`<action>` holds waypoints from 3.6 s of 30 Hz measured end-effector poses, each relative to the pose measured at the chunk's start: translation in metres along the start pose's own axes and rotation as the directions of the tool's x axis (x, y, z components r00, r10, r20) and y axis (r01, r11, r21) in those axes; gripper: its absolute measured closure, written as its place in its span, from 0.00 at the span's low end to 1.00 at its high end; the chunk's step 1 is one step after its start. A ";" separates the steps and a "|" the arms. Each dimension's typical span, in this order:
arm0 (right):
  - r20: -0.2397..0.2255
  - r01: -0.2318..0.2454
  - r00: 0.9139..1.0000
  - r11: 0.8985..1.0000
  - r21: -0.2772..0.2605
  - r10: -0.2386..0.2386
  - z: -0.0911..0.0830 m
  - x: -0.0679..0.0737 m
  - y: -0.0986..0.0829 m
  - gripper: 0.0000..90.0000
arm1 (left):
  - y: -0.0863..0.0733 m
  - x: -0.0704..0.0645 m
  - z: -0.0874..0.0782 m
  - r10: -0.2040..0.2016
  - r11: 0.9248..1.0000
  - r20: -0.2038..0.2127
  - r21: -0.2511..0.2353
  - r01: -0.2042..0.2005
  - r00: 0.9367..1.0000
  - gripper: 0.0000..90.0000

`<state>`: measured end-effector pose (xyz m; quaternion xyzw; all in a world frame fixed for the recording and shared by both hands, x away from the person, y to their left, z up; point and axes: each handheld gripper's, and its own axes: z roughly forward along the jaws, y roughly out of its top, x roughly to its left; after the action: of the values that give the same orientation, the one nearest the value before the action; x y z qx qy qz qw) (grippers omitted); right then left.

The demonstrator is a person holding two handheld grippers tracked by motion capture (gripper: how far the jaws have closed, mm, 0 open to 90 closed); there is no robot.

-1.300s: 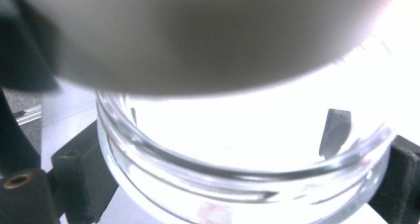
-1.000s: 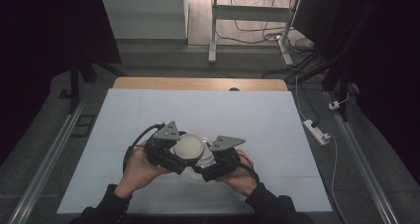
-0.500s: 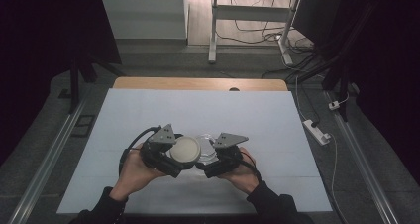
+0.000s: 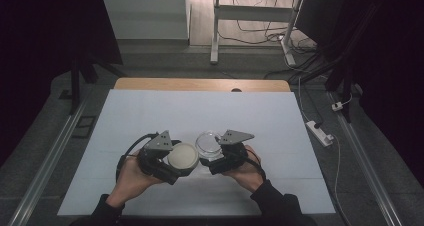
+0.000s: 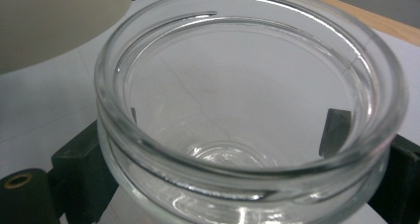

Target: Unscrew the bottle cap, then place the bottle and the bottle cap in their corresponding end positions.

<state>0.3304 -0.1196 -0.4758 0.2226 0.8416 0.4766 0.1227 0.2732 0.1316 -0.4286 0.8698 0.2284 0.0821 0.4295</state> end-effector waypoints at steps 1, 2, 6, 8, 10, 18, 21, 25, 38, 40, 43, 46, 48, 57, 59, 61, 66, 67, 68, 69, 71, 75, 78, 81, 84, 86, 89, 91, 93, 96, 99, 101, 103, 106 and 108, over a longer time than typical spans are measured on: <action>0.000 0.000 1.000 1.000 0.000 0.000 0.000 0.000 0.000 0.07 | -0.001 0.000 0.000 0.001 1.000 0.001 0.001 -0.001 1.000 0.09; 0.004 -0.001 1.000 1.000 -0.001 0.001 0.000 -0.002 0.001 0.07 | -0.003 0.000 0.001 -0.003 1.000 0.004 0.000 0.003 1.000 0.09; 0.011 -0.006 1.000 1.000 -0.004 0.006 0.001 -0.006 0.002 0.07 | -0.005 0.000 0.002 -0.003 1.000 0.007 0.004 0.003 1.000 0.09; 0.012 -0.010 1.000 1.000 -0.003 0.010 0.001 -0.007 0.003 0.07 | -0.006 0.000 0.004 -0.004 1.000 0.009 0.004 0.004 1.000 0.09; 0.017 -0.012 1.000 1.000 -0.003 0.012 0.002 -0.009 0.004 0.07 | -0.007 -0.001 0.005 0.001 1.000 0.011 0.007 -0.001 1.000 0.09; 0.023 -0.027 0.999 1.000 -0.010 0.027 0.007 -0.017 0.009 0.07 | -0.010 -0.003 0.014 0.012 1.000 0.028 0.016 -0.012 1.000 0.09; 0.027 -0.028 0.999 1.000 -0.007 0.028 0.008 -0.018 0.011 0.07 | -0.010 -0.005 0.017 0.016 1.000 0.034 0.015 -0.017 0.999 0.09; 0.030 -0.030 0.999 0.999 -0.012 0.030 0.010 -0.019 0.012 0.07 | -0.010 -0.006 0.022 0.021 1.000 0.045 0.017 -0.022 0.999 0.09; 0.058 -0.037 0.998 0.999 -0.011 0.038 0.023 -0.032 0.018 0.07 | -0.016 -0.009 0.043 0.046 0.998 0.047 0.030 -0.048 0.998 0.09; 0.058 -0.040 0.997 0.999 -0.012 0.040 0.025 -0.034 0.019 0.07 | -0.017 -0.010 0.048 0.052 0.998 0.044 0.037 -0.054 0.998 0.09; 0.069 -0.041 0.997 0.999 -0.009 0.041 0.029 -0.037 0.020 0.07 | -0.018 -0.012 0.054 0.048 0.998 0.047 0.036 -0.050 0.998 0.09; 0.075 -0.040 0.996 0.999 -0.005 0.040 0.031 -0.040 0.020 0.07 | -0.019 -0.013 0.060 0.043 0.998 0.049 0.037 -0.045 0.998 0.09; 0.080 -0.046 0.996 0.999 -0.003 0.046 0.033 -0.042 0.020 0.07 | -0.019 -0.013 0.063 0.055 0.997 0.050 0.046 -0.058 0.997 0.09; 0.103 -0.048 0.994 0.999 -0.002 0.048 0.045 -0.052 0.025 0.07 | -0.023 -0.011 0.078 0.059 0.997 0.046 0.054 -0.061 0.997 0.09; 0.102 -0.048 0.994 0.999 -0.005 0.048 0.046 -0.053 0.025 0.07 | -0.024 -0.011 0.080 0.058 0.997 0.042 0.053 -0.060 0.997 0.09; 0.106 -0.049 0.993 0.999 -0.003 0.049 0.050 -0.055 0.026 0.07 | -0.026 -0.010 0.082 0.057 0.997 0.038 0.056 -0.059 0.998 0.09; 0.116 -0.043 0.992 0.999 0.004 0.042 0.056 -0.058 0.028 0.07 | -0.028 -0.009 0.089 0.056 0.996 0.038 0.070 -0.058 0.998 0.09; 0.116 -0.044 0.992 0.999 0.003 0.043 0.058 -0.059 0.028 0.07 | -0.028 -0.009 0.090 0.054 0.996 0.038 0.069 -0.057 0.998 0.09; 0.119 -0.045 0.992 0.999 0.004 0.044 0.059 -0.059 0.028 0.07 | -0.028 -0.009 0.091 0.054 0.996 0.037 0.069 -0.057 0.998 0.09; 0.120 -0.045 0.992 0.999 0.002 0.045 0.060 -0.060 0.028 0.07 | -0.029 -0.009 0.092 0.055 0.996 0.036 0.074 -0.057 0.998 0.09; 0.124 -0.045 0.991 0.999 0.006 0.044 0.063 -0.062 0.028 0.07 | -0.030 -0.008 0.095 0.049 0.996 0.034 0.076 -0.052 0.998 0.09; 0.131 -0.049 0.990 0.999 0.008 0.048 0.069 -0.066 0.029 0.07 | -0.033 -0.006 0.101 0.054 0.995 0.024 0.088 -0.056 0.998 0.09; 0.133 -0.050 0.990 0.999 0.010 0.048 0.072 -0.068 0.029 0.07 | -0.035 -0.004 0.105 0.053 0.994 0.019 0.097 -0.055 0.998 0.09; 0.140 -0.052 0.989 0.999 0.009 0.050 0.076 -0.071 0.030 0.07 | -0.036 -0.003 0.109 0.053 0.993 0.016 0.107 -0.055 0.998 0.09; 0.148 -0.053 0.988 0.999 0.010 0.051 0.081 -0.074 0.030 0.07 | -0.037 -0.002 0.111 0.056 0.992 0.006 0.116 -0.056 0.998 0.09; 0.150 -0.052 0.987 0.999 0.010 0.050 0.082 -0.075 0.030 0.07 | -0.038 -0.001 0.113 0.048 0.992 0.006 0.116 -0.049 0.999 0.09; 0.156 -0.048 0.987 0.999 0.013 0.045 0.085 -0.077 0.031 0.07 | -0.039 0.001 0.115 0.047 0.991 0.002 0.121 -0.047 0.999 0.09; 0.161 -0.048 0.986 0.999 0.015 0.045 0.088 -0.078 0.031 0.07 | -0.040 0.002 0.117 0.046 0.991 -0.001 0.125 -0.045 0.999 0.09; 0.167 -0.047 0.985 0.999 0.018 0.043 0.090 -0.079 0.030 0.07 | -0.041 0.002 0.119 0.048 0.990 -0.003 0.130 -0.047 0.999 0.09; 0.175 -0.046 0.984 0.999 0.021 0.041 0.093 -0.081 0.030 0.07 | -0.041 0.003 0.121 0.050 0.990 -0.005 0.136 -0.048 0.999 0.09; 0.180 -0.044 0.983 0.999 0.022 0.040 0.094 -0.083 0.029 0.07 | -0.041 0.004 0.123 0.047 0.990 -0.009 0.137 -0.046 0.999 0.09; 0.184 -0.043 0.982 0.999 0.022 0.038 0.096 -0.083 0.029 0.07 | -0.041 0.005 0.124 0.041 0.990 -0.011 0.138 -0.040 0.999 0.09; 0.187 -0.042 0.982 0.999 0.023 0.037 0.096 -0.083 0.029 0.07 | -0.041 0.006 0.125 0.034 0.989 -0.014 0.141 -0.031 0.999 0.09; 0.192 -0.040 0.981 0.999 0.024 0.035 0.098 -0.084 0.028 0.07 | -0.042 0.006 0.127 0.025 0.989 -0.012 0.149 -0.023 1.000 0.09; 0.191 -0.039 0.981 0.999 0.027 0.033 0.100 -0.084 0.027 0.07 | -0.042 0.006 0.128 0.022 0.987 -0.011 0.157 -0.020 1.000 0.09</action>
<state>0.4518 -0.0743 -0.5046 0.2843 0.8291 0.4421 0.1905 0.3086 0.0656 -0.5414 0.9028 0.2276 0.0742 0.3573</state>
